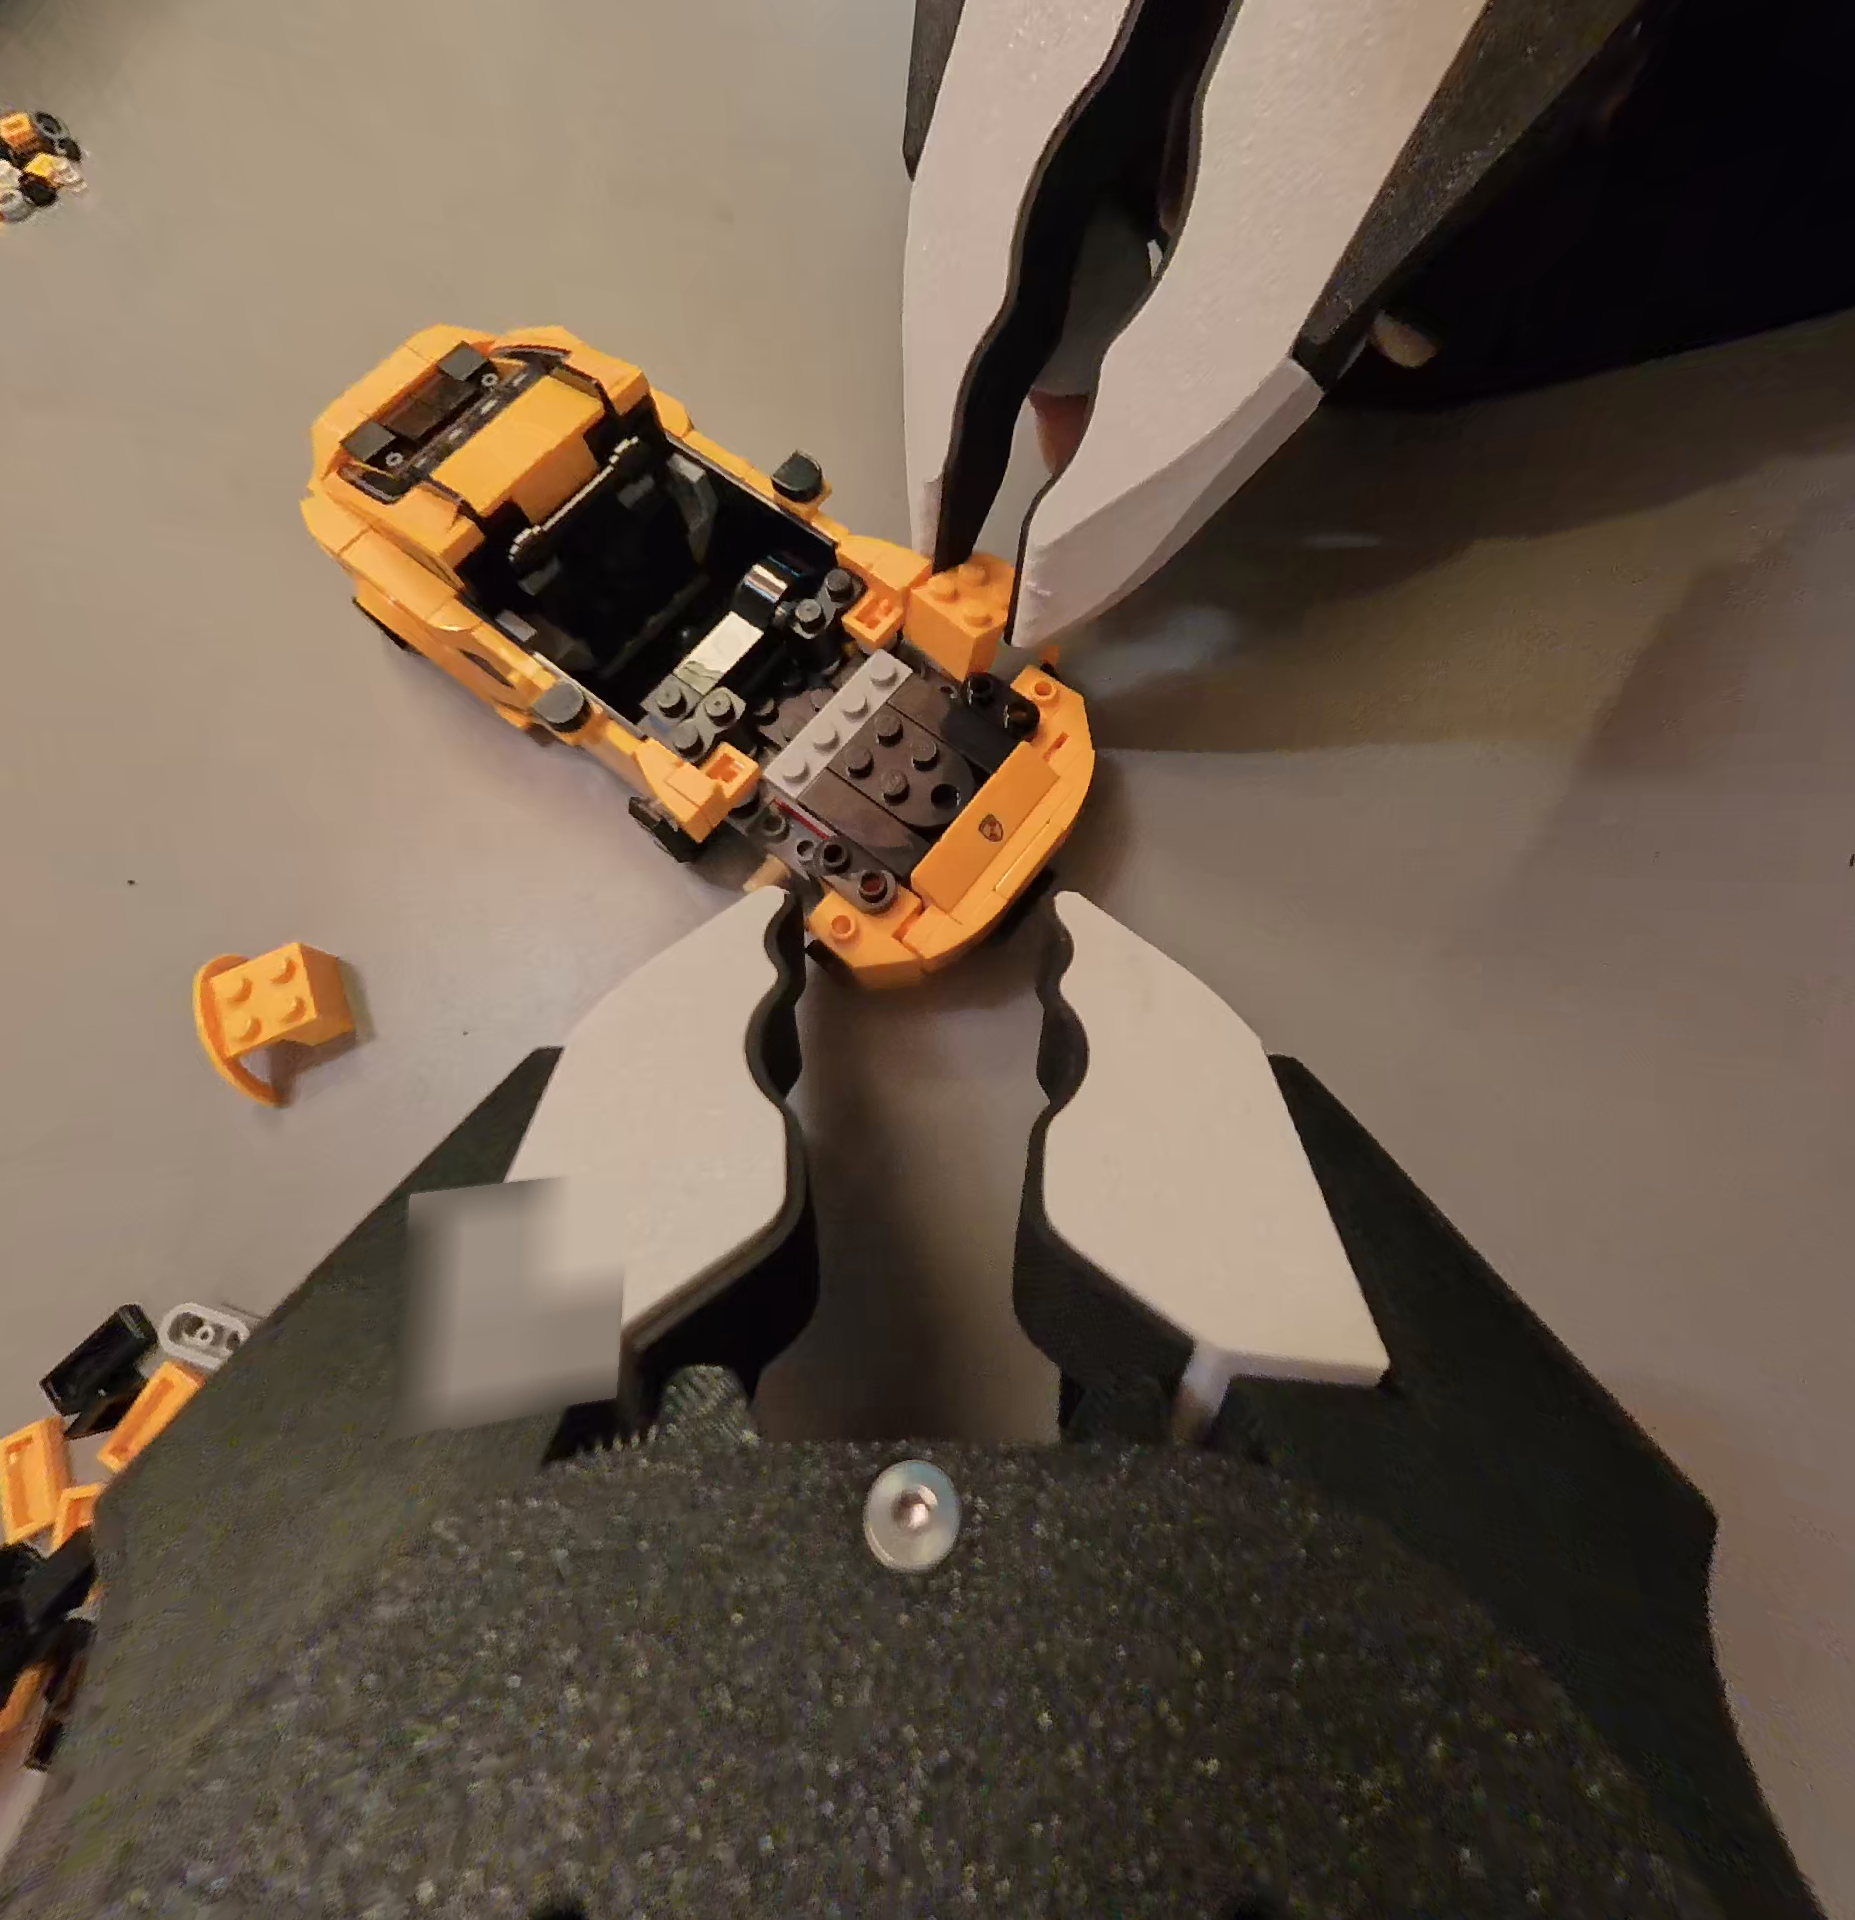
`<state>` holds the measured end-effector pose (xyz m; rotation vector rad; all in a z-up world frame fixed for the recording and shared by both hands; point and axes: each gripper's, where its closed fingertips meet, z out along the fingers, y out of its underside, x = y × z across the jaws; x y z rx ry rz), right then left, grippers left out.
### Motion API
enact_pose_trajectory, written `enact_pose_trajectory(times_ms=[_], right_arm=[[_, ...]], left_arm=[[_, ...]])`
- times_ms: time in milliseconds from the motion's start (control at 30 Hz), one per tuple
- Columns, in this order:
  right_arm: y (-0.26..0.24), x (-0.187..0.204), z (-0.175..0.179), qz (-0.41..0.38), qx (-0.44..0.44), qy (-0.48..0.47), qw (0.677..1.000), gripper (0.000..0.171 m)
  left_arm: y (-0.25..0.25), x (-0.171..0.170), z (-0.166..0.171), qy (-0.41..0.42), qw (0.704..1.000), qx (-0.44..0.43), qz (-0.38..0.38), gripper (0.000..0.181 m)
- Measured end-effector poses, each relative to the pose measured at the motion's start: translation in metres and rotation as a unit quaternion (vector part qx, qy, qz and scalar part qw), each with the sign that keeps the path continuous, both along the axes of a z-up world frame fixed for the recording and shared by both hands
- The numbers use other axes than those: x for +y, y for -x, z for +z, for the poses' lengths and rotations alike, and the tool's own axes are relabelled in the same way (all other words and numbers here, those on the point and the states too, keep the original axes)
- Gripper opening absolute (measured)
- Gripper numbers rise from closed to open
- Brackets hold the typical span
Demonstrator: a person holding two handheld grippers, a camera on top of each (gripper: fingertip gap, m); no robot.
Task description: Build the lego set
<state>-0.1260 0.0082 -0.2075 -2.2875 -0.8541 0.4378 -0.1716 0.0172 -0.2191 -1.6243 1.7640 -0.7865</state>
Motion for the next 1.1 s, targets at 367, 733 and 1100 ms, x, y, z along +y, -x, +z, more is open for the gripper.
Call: enact_pose_trajectory(times_ms=[367, 733, 1100], right_arm=[[0.0, 0.001, -0.004, -0.004, -0.009, 0.008, 1.0, 0.017], [-0.018, -0.011, -0.005, -0.013, -0.023, 0.036, 0.999, 0.022], [-0.021, -0.005, -0.018, 0.089, -0.09, 0.004, 0.992, 0.014]], left_arm=[[0.0, -0.001, 0.0, -0.001, 1.0, 0.001, -0.002, 0.043], [0.001, -0.001, -0.001, -0.001, 1.0, 0.003, -0.003, 0.043], [0.0, -0.004, -0.002, -0.005, 1.0, 0.004, -0.01, 0.043]])
